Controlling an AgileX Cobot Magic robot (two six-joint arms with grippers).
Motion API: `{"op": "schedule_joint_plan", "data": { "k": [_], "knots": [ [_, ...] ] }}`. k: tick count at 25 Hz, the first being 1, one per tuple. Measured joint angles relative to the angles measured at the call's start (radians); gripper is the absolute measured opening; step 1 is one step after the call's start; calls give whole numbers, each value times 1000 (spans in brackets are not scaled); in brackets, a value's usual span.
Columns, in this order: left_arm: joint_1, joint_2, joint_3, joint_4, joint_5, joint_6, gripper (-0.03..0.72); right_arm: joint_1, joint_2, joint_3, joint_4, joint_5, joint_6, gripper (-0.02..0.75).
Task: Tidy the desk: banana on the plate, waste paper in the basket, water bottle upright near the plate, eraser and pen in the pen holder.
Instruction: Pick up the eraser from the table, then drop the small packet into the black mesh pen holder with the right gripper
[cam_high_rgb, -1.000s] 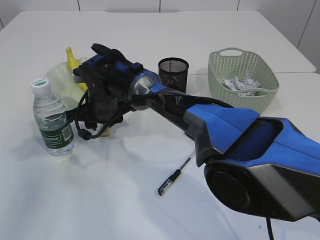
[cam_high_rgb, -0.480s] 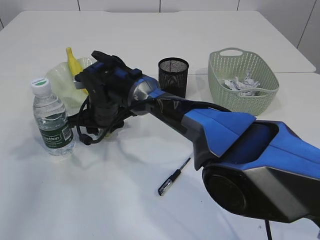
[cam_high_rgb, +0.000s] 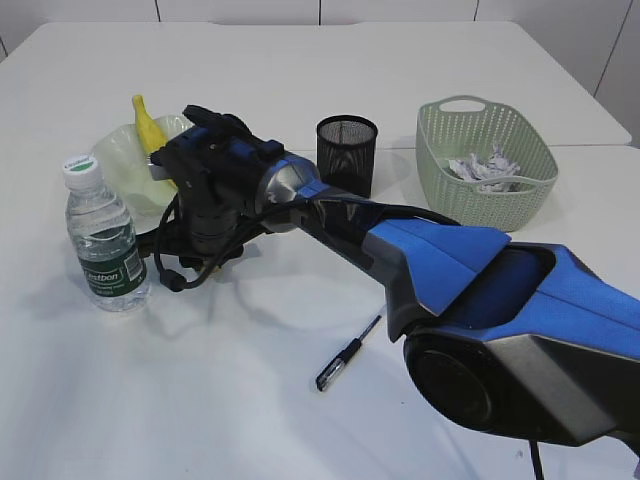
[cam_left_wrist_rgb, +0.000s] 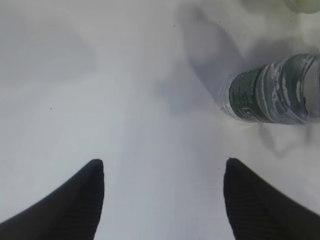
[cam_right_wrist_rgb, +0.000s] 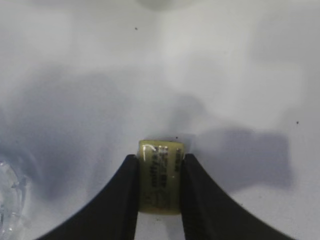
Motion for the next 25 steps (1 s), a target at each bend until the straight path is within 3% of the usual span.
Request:
{"op": "schedule_joint_plan", "data": {
  "k": [6, 15, 25],
  "knots": [
    [0, 0, 0, 0, 0, 0, 528, 0, 2, -43, -7, 86, 0, 177],
    [0, 0, 0, 6, 2, 0, 528, 0, -1, -279, -51, 152, -102, 176],
    [0, 0, 0, 4, 33, 0, 528, 0, -98, -294, -44, 163, -155, 176]
  ]
}}
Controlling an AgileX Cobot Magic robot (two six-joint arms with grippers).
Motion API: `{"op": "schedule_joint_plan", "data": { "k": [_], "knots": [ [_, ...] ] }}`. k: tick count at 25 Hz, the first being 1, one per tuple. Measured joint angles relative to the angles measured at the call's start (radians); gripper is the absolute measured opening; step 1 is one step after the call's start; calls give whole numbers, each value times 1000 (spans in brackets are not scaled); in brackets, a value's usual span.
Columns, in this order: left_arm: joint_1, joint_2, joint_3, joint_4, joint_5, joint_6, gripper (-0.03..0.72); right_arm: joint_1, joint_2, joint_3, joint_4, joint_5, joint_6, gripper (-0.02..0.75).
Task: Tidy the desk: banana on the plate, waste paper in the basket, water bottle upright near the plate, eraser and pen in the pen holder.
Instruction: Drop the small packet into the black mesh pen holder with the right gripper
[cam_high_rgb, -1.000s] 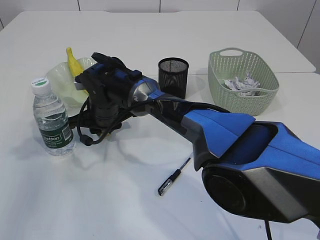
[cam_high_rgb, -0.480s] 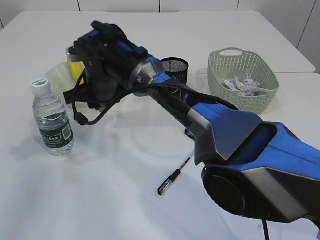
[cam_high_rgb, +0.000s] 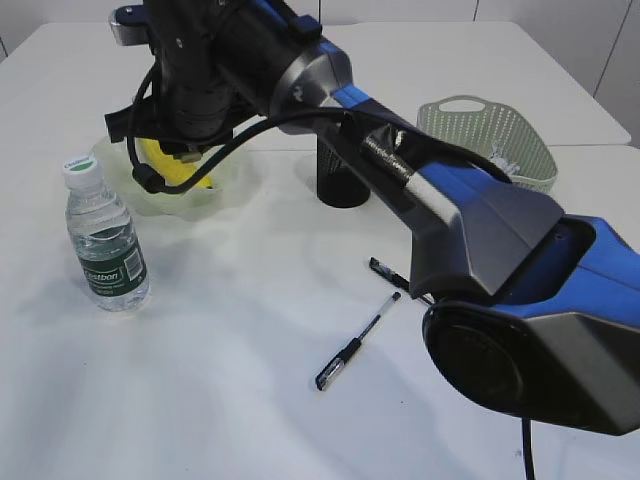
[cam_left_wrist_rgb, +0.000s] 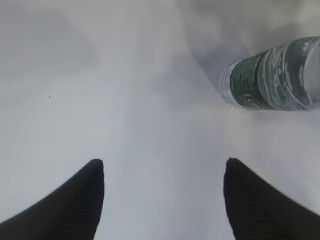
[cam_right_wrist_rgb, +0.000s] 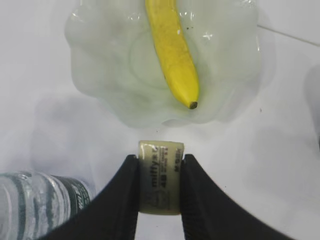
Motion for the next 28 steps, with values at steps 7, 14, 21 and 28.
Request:
{"op": "schedule_joint_plan", "data": {
  "k": [7, 14, 21, 28],
  "knots": [
    [0, 0, 0, 0, 0, 0, 528, -30, -68, 0, -18, 3, -40, 176],
    [0, 0, 0, 0, 0, 0, 528, -98, -131, 0, -43, 6, -93, 176],
    [0, 0, 0, -2, 0, 0, 528, -156, -178, -2, -111, 8, -144, 176],
    [0, 0, 0, -2, -4, 0, 528, -223, -180, -2, -120, 9, -148, 176]
  ]
}}
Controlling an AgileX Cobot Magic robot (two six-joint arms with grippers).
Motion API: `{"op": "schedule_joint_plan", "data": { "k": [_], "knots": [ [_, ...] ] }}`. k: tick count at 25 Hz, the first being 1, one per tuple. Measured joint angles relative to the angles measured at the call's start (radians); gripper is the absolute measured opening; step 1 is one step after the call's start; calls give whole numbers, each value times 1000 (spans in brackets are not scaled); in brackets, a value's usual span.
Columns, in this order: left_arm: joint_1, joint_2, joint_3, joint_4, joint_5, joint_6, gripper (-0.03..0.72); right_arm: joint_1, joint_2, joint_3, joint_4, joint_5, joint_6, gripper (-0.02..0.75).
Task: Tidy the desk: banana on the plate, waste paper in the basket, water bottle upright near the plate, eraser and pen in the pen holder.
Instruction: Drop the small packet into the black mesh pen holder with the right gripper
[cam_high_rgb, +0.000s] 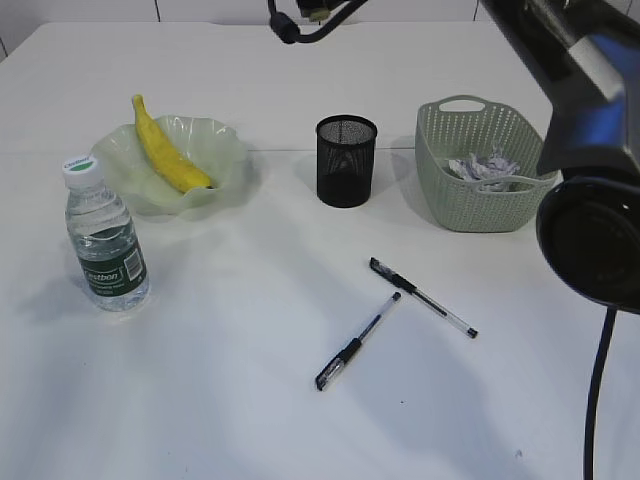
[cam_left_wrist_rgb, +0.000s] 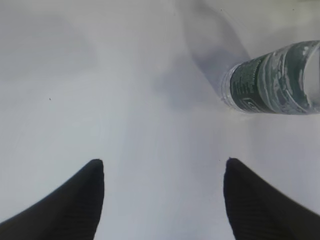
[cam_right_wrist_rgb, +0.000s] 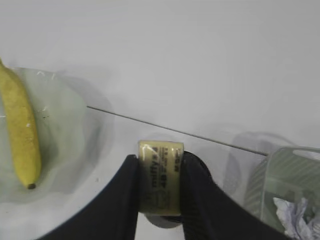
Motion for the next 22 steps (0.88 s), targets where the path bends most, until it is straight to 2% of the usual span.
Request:
{"op": "schedule_joint_plan", "data": {
  "k": [9, 22],
  "knots": [
    [0, 0, 0, 0, -2, 0, 528, -113, 4, 0, 85, 0, -13, 176],
    [0, 0, 0, -4, -6, 0, 528, -137, 130, -1, 158, 2, -29, 176]
  ]
}}
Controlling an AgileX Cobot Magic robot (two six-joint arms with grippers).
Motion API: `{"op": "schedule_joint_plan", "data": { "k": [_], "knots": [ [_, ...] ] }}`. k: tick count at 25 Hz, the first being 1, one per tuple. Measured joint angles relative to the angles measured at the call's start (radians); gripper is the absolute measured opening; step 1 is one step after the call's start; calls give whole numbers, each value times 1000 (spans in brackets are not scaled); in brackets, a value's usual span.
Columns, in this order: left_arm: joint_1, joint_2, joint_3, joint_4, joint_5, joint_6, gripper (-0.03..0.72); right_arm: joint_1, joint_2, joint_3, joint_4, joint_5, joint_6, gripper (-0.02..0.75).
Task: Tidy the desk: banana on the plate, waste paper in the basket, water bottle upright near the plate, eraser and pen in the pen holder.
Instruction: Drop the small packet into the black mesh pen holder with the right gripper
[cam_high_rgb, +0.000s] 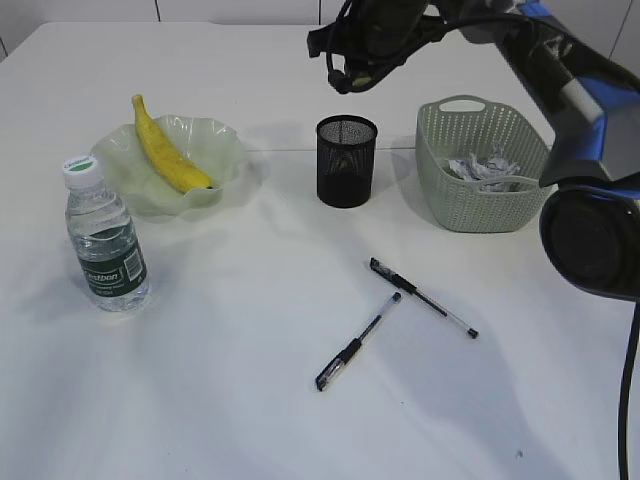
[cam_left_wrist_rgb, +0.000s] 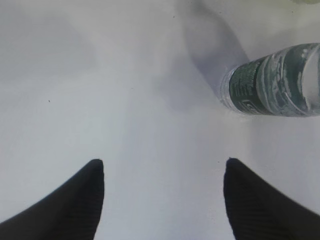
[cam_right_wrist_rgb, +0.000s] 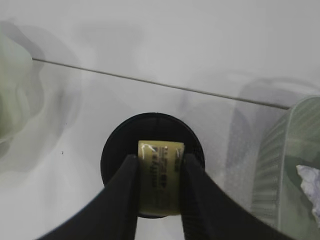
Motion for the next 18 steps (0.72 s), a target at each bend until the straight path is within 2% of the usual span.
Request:
{"op": "schedule_joint_plan", "data": {
  "k": [18],
  "knots": [
    [0, 0, 0, 0, -21, 0, 528, 0, 89, 0, 18, -4, -4, 176]
  ]
}}
